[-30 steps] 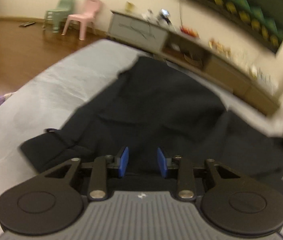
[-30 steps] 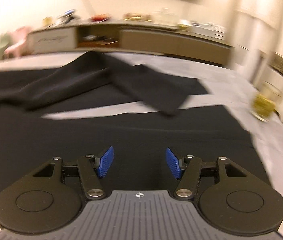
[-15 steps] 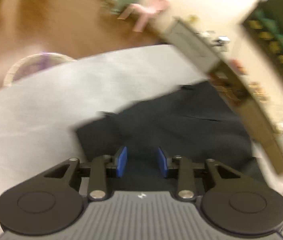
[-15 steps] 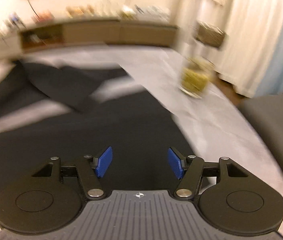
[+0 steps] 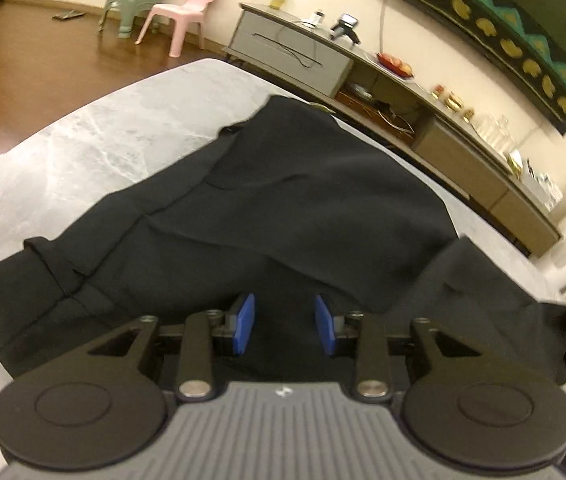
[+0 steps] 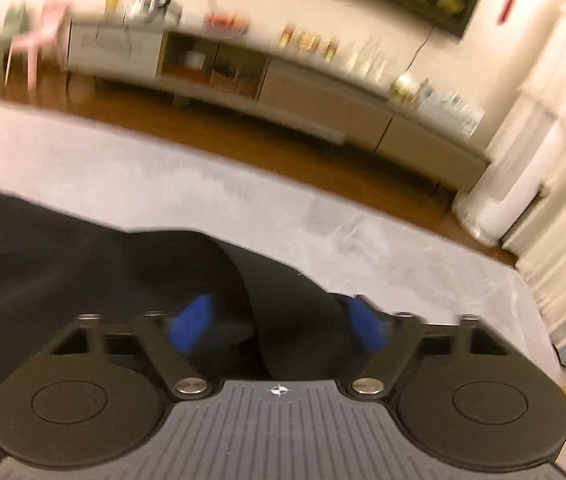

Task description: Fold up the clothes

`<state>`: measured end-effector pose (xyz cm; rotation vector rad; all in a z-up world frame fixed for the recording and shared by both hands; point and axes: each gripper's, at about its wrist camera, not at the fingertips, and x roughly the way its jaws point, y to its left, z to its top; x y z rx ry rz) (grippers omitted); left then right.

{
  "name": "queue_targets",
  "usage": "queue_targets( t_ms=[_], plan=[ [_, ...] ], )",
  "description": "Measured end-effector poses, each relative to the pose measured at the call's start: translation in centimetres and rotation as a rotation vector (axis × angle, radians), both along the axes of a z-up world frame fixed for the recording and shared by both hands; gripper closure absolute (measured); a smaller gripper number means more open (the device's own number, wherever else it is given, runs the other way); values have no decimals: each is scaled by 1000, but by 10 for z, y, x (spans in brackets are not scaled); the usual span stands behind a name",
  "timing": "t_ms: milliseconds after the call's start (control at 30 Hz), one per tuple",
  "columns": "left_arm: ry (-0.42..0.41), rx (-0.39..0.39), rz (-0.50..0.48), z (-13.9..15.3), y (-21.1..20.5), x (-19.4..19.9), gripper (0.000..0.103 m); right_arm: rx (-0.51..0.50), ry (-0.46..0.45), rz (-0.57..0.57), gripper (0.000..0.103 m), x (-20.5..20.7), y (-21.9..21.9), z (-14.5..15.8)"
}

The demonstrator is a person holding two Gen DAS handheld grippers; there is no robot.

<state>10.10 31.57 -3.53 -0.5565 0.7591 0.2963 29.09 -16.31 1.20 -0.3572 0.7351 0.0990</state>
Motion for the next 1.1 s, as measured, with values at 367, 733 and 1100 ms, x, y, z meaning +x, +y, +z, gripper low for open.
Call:
queue_targets(
  t_ms=[367,733,1100],
  plan=[
    [-64,-96,-6,10,29,1,70,-138,-228,87,103,-158,-52,61],
    [-81,-191,116,-5,39,5,46,213,4,-213,103,-186,-149,-10],
    [-80,-421,205,-33,76,44,47,140,28,-177,97,-182,-125,-22]
  ],
)
